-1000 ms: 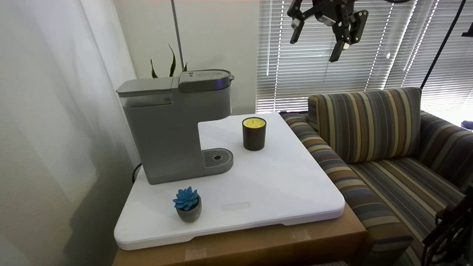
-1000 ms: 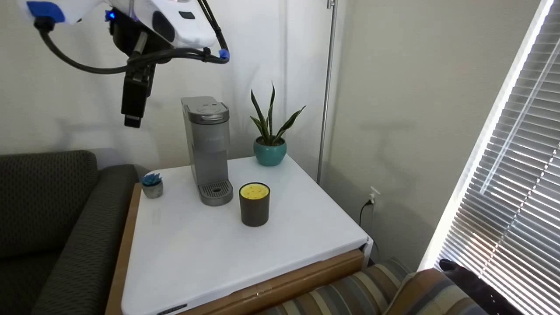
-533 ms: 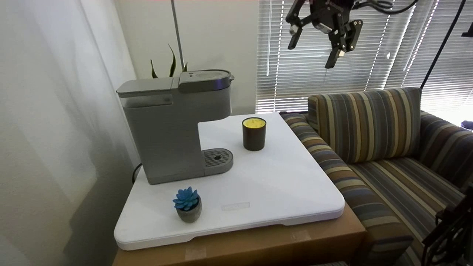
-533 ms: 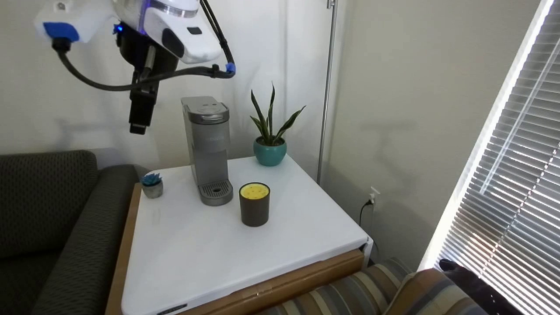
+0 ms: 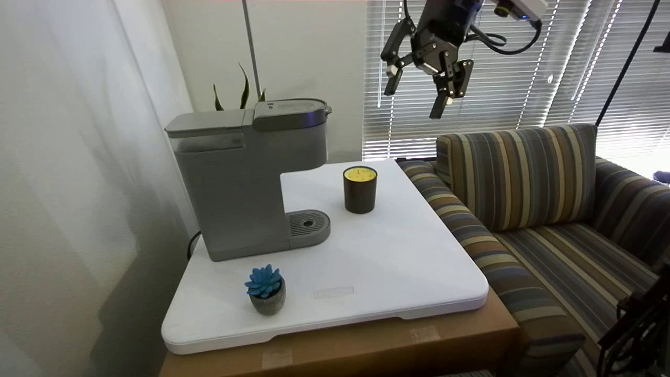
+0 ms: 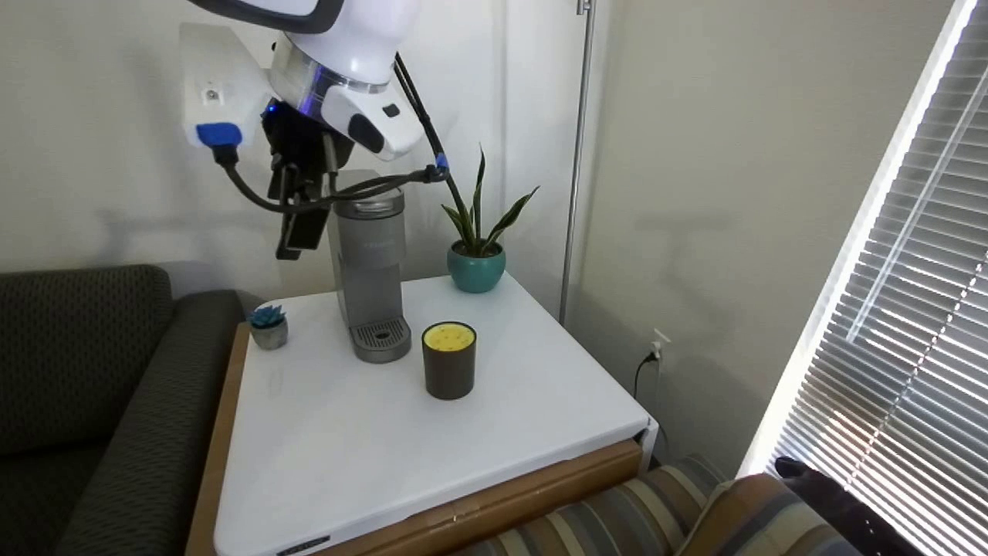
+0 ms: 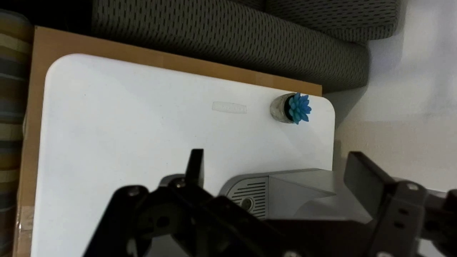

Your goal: Open the top of the coffee maker

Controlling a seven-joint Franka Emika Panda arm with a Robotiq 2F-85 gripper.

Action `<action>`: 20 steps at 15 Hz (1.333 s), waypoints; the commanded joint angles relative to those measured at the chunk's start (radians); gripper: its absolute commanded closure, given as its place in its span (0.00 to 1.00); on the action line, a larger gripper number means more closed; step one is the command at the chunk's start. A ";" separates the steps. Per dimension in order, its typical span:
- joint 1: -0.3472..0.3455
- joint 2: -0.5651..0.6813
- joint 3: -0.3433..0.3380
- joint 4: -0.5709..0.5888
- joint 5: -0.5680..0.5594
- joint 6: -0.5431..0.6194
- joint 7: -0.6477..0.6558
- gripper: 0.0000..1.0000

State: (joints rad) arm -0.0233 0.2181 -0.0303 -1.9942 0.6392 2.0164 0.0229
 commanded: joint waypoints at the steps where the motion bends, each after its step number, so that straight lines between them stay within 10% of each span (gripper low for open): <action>1: -0.007 0.012 0.011 0.022 -0.023 -0.001 0.019 0.00; 19: -0.007 0.256 0.065 0.289 -0.118 0.198 -0.071 0.00; 20: -0.009 0.272 0.066 0.309 -0.130 0.195 -0.067 0.12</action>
State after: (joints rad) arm -0.0119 0.4150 0.0180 -1.7705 0.5425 2.2150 -0.0348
